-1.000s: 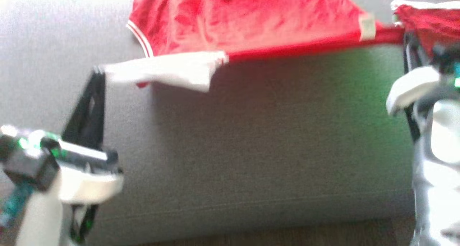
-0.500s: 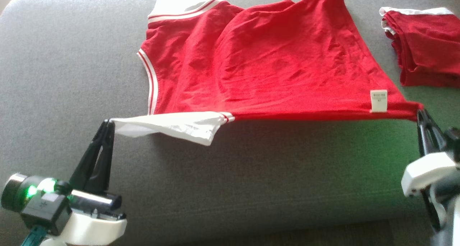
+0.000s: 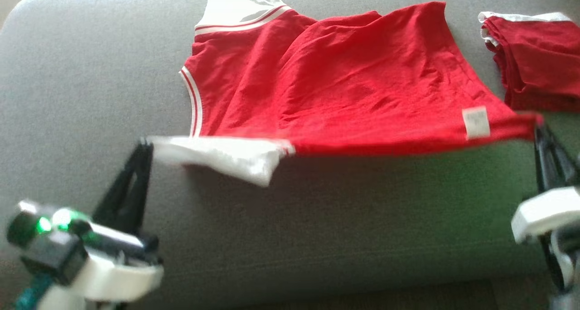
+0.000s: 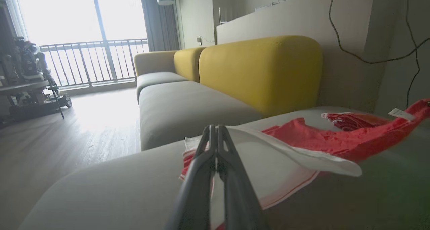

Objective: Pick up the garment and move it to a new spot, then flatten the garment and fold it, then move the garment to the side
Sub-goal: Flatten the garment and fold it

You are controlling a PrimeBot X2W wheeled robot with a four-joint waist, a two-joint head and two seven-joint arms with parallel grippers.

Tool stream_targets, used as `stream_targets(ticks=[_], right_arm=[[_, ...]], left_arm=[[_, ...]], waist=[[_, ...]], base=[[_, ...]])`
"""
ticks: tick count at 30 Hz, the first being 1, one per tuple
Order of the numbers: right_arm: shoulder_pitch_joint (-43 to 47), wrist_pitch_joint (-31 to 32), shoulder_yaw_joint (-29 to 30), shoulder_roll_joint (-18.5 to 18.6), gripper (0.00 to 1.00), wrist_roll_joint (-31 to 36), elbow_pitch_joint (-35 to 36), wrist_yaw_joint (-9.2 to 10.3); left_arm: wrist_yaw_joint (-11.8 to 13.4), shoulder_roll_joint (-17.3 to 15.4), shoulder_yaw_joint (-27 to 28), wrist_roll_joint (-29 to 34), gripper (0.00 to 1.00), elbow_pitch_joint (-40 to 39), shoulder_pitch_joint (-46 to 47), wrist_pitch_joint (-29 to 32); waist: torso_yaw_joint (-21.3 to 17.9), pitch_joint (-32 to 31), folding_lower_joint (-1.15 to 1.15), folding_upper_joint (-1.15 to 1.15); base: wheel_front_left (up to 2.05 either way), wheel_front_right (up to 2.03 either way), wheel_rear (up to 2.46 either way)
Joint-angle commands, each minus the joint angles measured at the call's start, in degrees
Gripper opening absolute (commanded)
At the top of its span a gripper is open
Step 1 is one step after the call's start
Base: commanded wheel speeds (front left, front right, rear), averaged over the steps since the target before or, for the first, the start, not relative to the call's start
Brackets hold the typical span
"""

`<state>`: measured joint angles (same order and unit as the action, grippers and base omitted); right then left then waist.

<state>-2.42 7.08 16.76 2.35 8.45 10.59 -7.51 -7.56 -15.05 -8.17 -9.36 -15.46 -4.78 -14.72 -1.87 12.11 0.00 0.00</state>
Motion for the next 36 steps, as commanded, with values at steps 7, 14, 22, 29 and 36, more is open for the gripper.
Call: stream_targets(ticks=[7,14,22,29,36], right_arm=[[-18.74,2.31,-7.41,8.21,0.0,-0.98,-0.94,0.02],[-41.02,3.49,-13.97,14.41,0.0,-6.69,-16.04,0.02],[-58.32,3.32,-19.51,16.76,0.0,-6.62,-26.02,0.02],[-69.52,2.25,-24.32,14.58,0.0,-4.33,-37.64,0.02],[-81.88,-2.53,-22.59,10.2,0.0,0.52,-49.95,0.02]], left_arm=[[0.08,-9.18,2.05,-2.91,0.0,0.0,19.02,-0.19],[0.08,-17.41,-4.66,-6.84,0.0,10.21,44.0,3.16],[0.08,-23.64,-14.89,-7.51,0.0,18.5,66.83,5.52],[0.08,-27.17,-24.13,-8.21,0.0,30.91,81.71,5.5],[0.08,-26.19,-30.49,-5.99,0.0,45.1,98.04,2.08]], waist=[[-0.03,-3.07,0.0,0.0],[0.01,-6.63,0.0,0.0],[0.17,-5.1,0.0,0.0],[-0.23,2.98,0.0,0.0],[-1.36,14.16,0.0,0.0]], base=[[0.0,0.0,0.0],[0.0,0.0,0.0],[0.0,0.0,0.0],[0.0,0.0,0.0],[0.0,0.0,0.0]])
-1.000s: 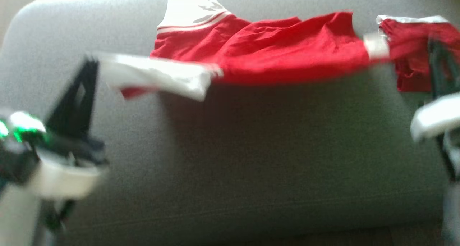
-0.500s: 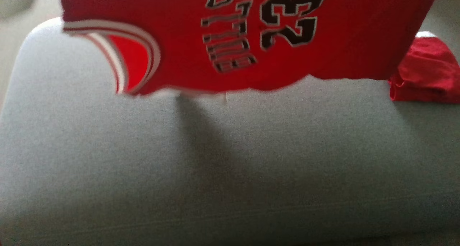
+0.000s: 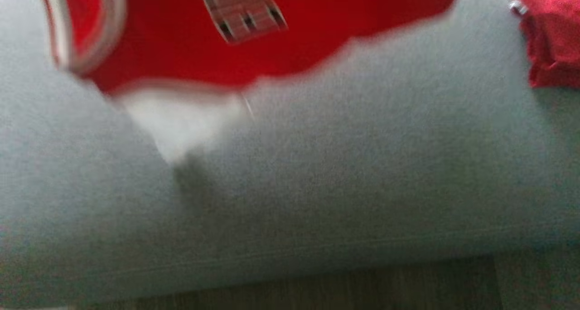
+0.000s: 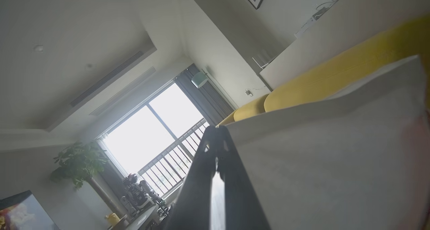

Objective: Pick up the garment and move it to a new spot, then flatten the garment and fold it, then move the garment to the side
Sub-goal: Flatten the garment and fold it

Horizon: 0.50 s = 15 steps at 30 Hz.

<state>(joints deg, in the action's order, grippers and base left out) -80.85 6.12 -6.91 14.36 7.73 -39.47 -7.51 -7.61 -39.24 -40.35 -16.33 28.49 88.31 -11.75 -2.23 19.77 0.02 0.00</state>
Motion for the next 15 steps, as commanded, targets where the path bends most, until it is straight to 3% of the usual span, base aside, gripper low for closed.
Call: stream_targets(ticks=[1,4,8,15], right_arm=[[-5.02,-2.76,2.0,-2.6,0.0,2.32,-1.38,0.02],[-9.25,-7.13,6.18,-4.95,0.0,6.19,-4.61,0.02],[-12.55,-10.96,10.54,-6.5,0.0,10.15,-6.55,0.02],[-14.12,-18.3,16.73,-8.06,0.0,18.0,-9.41,0.02]], left_arm=[[0.13,-1.86,1.48,2.04,0.0,3.02,7.22,-1.51],[0.93,-2.15,-0.84,8.72,0.0,5.98,13.48,-2.91],[2.76,-1.51,-0.7,11.81,0.0,4.55,17.96,-3.19],[11.33,-3.33,1.32,15.4,0.0,-9.22,14.46,-3.23]], waist=[[-1.36,7.74,-0.02,0.0],[-2.32,10.87,-0.02,0.0],[-2.38,14.0,-0.02,0.0],[0.32,18.71,-0.02,0.0]], base=[[0.0,0.0,0.0],[0.0,0.0,0.0],[0.0,0.0,0.0],[0.0,0.0,0.0]])
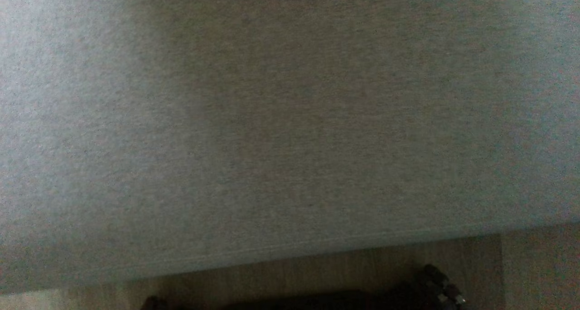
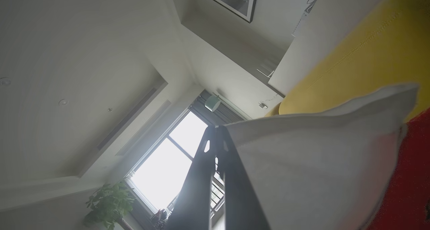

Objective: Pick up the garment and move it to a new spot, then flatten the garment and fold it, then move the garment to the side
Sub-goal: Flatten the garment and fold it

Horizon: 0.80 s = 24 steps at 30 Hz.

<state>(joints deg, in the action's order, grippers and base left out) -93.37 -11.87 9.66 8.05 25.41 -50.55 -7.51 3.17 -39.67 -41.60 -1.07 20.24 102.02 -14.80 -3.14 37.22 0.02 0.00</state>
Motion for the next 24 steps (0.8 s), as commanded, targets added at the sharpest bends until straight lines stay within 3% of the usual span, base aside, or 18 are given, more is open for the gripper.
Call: stream_targets(ticks=[1,6,13,16,20,24], right_arm=[[-1.13,-0.79,0.63,-1.85,0.0,1.01,0.99,0.02],[4.55,-2.57,1.57,-2.11,0.0,2.67,-2.15,0.02],[18.39,-3.08,1.97,-0.03,0.0,-1.33,-5.74,0.02],[25.82,-3.1,0.12,0.57,0.0,-5.06,-5.77,0.02],[36.72,-3.11,-2.74,1.34,0.0,-10.71,-2.38,0.02],[48.52,-3.12,-4.44,2.84,0.0,-16.06,4.11,0.02]], left_arm=[[1.73,-3.3,2.92,-0.11,0.0,-2.93,-0.93,-0.18],[4.99,-6.67,3.89,-2.78,0.0,-11.89,-14.41,-0.18],[9.61,-9.26,8.54,-12.14,0.0,-23.13,-44.55,-0.19],[10.17,-8.23,11.92,-15.79,0.0,-26.59,-57.7,-0.19],[9.02,-4.8,17.71,-20.16,0.0,-29.71,-73.74,-0.19],[5.58,0.68,23.01,-21.56,0.0,-32.4,-86.59,-0.19]], waist=[[1.65,1.35,-0.02,0.0],[2.76,-1.62,-0.02,0.0],[3.93,-10.11,-0.02,0.0],[4.07,-13.67,-0.02,0.0],[3.59,-17.02,-0.02,0.0],[3.87,-19.67,-0.02,0.0]], base=[[0.0,0.0,0.0],[0.0,0.0,0.0],[0.0,0.0,0.0],[0.0,0.0,0.0],[0.0,0.0,0.0],[0.0,0.0,0.0]])
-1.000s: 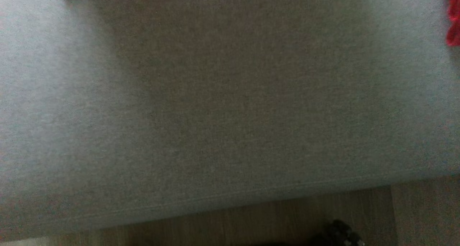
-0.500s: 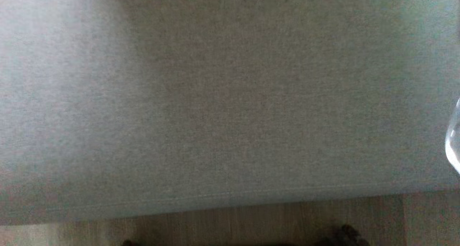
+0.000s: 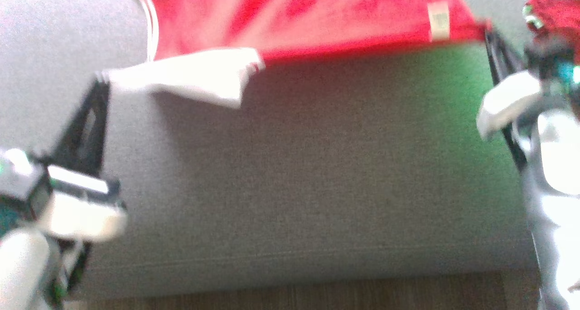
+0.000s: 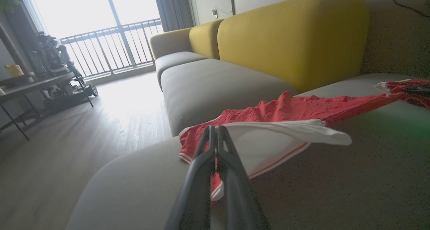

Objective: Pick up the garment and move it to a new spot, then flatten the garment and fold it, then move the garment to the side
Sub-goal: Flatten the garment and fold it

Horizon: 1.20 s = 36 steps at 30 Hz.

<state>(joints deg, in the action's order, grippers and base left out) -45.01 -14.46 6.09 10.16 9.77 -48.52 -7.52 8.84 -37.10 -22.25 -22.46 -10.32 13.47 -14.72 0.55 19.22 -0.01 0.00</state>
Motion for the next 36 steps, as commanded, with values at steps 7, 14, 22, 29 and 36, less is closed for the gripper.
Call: stream_targets(ticks=[7,14,22,29,36], right_arm=[[18.71,0.15,-0.82,0.71,0.0,-4.98,16.16,0.03],[31.3,5.04,1.27,0.16,0.0,-5.85,30.5,0.03],[43.7,13.59,5.73,-1.19,0.0,-5.78,49.08,0.03],[43.96,16.15,5.77,-1.66,0.0,-5.24,52.12,0.03],[35.81,17.36,2.68,-0.83,0.0,-4.77,45.37,0.03]], left_arm=[[-6.44,6.0,10.98,2.93,0.0,-2.75,-12.51,-0.28],[-10.6,10.95,15.13,5.78,0.0,-3.49,-20.29,-0.28],[-14.31,15.21,18.05,6.99,0.0,-8.46,-28.96,-0.28],[-15.22,16.64,16.9,7.18,0.0,-9.94,-28.03,-0.28],[-15.58,17.81,14.24,7.74,0.0,-2.68,-16.69,-0.13]], waist=[[-0.15,-4.75,0.01,0.0],[-0.59,-6.11,0.01,0.0],[-0.73,-6.36,0.01,0.0],[-0.54,-6.06,0.01,0.0],[-0.97,-5.25,0.01,0.0]], base=[[0.0,0.0,0.0],[0.0,0.0,0.0],[0.0,0.0,0.0],[0.0,0.0,0.0],[0.0,0.0,0.0]])
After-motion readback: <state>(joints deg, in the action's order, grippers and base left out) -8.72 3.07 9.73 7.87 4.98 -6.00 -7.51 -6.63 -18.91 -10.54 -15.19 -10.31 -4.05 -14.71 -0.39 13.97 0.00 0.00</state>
